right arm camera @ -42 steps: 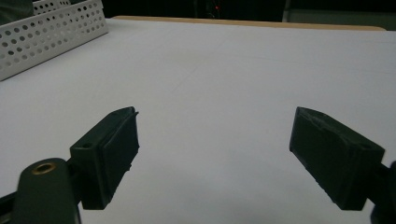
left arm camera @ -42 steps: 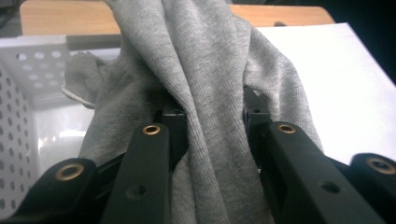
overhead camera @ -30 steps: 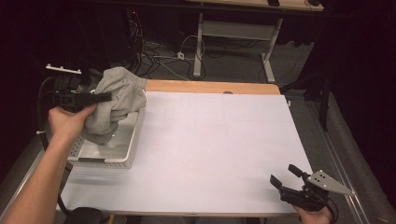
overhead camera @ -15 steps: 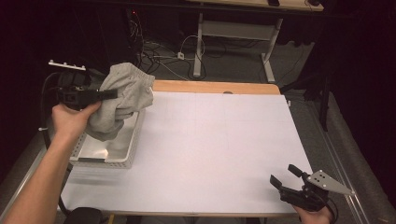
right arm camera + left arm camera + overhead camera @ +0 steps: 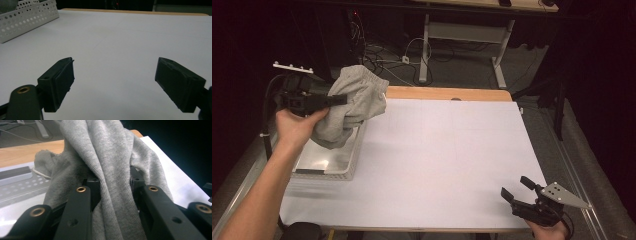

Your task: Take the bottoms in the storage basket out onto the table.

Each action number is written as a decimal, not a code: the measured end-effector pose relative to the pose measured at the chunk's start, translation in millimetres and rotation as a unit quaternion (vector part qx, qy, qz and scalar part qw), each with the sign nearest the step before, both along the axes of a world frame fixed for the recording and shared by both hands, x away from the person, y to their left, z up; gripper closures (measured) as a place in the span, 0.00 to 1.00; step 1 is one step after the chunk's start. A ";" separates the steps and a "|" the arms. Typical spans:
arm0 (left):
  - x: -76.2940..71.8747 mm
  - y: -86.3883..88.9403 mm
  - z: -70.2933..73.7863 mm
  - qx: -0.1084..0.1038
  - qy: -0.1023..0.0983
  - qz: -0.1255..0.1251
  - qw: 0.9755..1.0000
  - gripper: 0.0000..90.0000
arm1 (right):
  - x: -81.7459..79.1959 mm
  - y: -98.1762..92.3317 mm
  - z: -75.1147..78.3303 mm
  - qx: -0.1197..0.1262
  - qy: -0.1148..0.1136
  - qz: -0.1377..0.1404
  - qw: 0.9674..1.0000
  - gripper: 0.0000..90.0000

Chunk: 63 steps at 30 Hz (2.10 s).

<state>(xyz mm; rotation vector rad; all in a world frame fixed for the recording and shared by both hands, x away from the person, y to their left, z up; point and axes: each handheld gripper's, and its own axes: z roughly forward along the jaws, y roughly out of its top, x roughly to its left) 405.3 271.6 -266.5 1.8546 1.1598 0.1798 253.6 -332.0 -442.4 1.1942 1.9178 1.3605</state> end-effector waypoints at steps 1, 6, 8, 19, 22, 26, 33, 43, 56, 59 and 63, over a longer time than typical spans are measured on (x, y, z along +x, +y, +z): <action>0.0 -1.7 0.6 0.000 -0.001 -0.002 1.000 0.77 | 0.0 0.0 0.0 0.000 0.000 0.000 1.000 0.18; -0.8 -11.2 4.5 -0.002 -0.007 -0.019 1.000 0.77 | 0.1 -0.2 -0.1 0.001 0.000 0.000 1.000 0.18; -1.1 -15.6 6.1 -0.004 -0.009 -0.024 1.000 0.77 | 0.1 -0.3 -0.1 0.001 0.001 0.001 1.000 0.18; -4.3 -43.9 13.1 0.001 -0.022 -0.059 0.998 0.77 | -0.1 -0.4 -0.1 0.003 0.001 0.003 1.000 0.18; -4.3 -50.1 14.0 0.003 -0.023 -0.066 0.998 0.77 | 0.0 -0.4 -0.2 0.003 0.001 0.003 1.000 0.18; -3.9 -58.2 14.9 0.002 -0.024 -0.075 0.997 0.77 | 0.4 0.8 -0.2 0.001 0.002 0.004 1.000 0.18; -3.2 -74.0 16.3 -0.001 -0.027 -0.095 0.995 0.77 | 0.2 0.6 -0.1 0.001 0.002 0.005 1.000 0.18; -0.9 -97.8 18.3 -0.010 -0.034 -0.115 0.993 0.77 | 0.2 0.6 -0.2 0.004 0.003 0.005 1.000 0.18; 4.5 -122.7 12.0 -0.015 -0.036 -0.138 0.990 0.76 | 0.5 0.8 -0.1 0.003 0.002 0.008 1.000 0.18; 5.5 -127.5 8.9 -0.011 -0.037 -0.139 0.990 0.76 | 0.5 0.8 -0.1 0.003 0.002 0.009 1.000 0.18; 6.0 -132.5 5.4 -0.004 -0.036 -0.140 0.990 0.76 | 0.5 0.7 -0.2 0.003 0.002 0.009 1.000 0.18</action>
